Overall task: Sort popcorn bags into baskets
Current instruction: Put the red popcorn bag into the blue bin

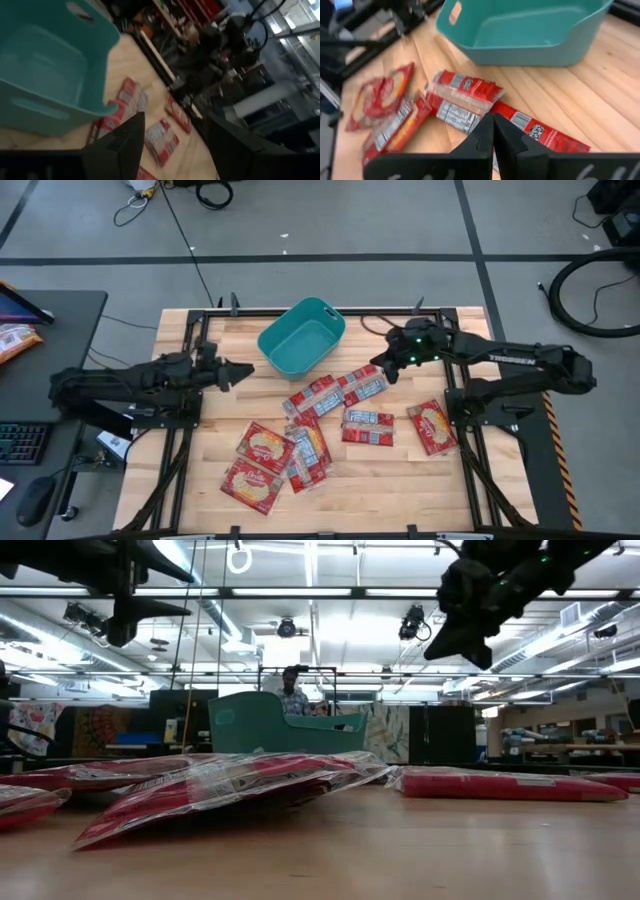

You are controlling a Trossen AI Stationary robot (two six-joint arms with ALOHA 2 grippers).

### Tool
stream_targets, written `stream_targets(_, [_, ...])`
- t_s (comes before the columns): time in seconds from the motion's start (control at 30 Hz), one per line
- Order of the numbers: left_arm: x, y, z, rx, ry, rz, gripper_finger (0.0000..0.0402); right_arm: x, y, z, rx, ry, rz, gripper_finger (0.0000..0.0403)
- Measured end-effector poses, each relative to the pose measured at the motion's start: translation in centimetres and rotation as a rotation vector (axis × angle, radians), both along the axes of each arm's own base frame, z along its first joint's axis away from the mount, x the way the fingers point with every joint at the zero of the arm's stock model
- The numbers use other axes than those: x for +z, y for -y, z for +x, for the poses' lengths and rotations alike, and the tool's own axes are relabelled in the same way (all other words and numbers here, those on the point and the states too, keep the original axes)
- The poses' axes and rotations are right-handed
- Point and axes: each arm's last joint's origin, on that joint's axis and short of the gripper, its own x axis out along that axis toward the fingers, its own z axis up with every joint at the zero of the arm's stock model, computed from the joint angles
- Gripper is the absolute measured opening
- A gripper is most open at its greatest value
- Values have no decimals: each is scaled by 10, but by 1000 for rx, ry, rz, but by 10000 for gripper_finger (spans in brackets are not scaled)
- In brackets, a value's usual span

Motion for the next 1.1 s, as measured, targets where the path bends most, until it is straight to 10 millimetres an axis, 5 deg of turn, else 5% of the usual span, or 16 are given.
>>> stream_targets(0.2, [-6,2,11,-81,-42,-62,206,-18,6,23,44,-110,-2,44])
stream_targets(0.63, [-10,5,24,-183,-53,-115,199,-54,7,89,139,-282,23,181])
stream_targets(1.1, [20,7,27,-248,255,-81,199,-94,11,137,59,-387,173,160])
